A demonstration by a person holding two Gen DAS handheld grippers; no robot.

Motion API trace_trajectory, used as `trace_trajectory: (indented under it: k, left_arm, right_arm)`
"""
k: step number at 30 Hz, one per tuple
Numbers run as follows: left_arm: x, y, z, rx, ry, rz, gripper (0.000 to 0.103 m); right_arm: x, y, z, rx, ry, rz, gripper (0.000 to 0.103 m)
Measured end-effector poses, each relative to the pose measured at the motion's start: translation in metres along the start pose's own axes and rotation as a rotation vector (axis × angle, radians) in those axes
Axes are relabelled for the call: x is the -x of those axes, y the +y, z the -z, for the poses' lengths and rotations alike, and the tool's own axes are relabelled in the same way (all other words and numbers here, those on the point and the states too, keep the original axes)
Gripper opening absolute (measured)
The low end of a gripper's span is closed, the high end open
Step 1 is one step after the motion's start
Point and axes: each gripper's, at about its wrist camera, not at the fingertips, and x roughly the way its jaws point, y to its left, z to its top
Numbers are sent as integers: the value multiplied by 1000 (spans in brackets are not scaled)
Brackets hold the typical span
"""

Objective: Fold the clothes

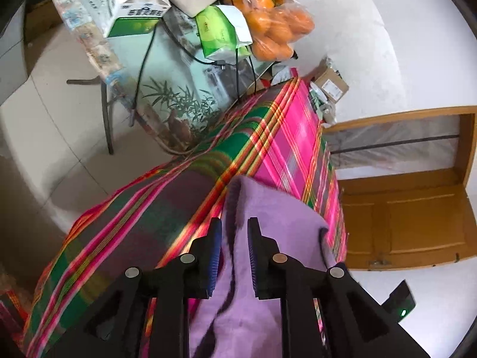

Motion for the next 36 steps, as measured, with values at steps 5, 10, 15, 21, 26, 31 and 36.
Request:
trace_trajectory:
  k: [5, 10, 15, 21, 26, 31, 36]
  left_arm:
    - [15, -8, 31, -80, 51, -26, 17]
    - [10, -11, 63, -130, 150, -55, 27]
    - [2, -3, 80, -108, 219, -65, 36]
    - [-4, 7, 92, -78, 269, -34, 36]
    - [-2, 11, 94, -88, 250, -33, 4]
    - [13, 19, 91, -65, 198, -7, 3]
    - [39, 27, 83, -53, 86, -20, 0]
  right_arm:
    - [22, 49, 36, 91, 40, -148, 26]
    - [24, 110, 71, 184, 103, -310, 39]
    - [16, 147, 88, 192, 147, -395, 45]
    - [17, 170, 100, 244, 117, -331, 47]
    - [22, 188, 105, 298, 84, -277, 4]
    - [31, 194, 102, 273, 62, -308, 2]
    - [35, 209, 98, 272, 52, -349, 2]
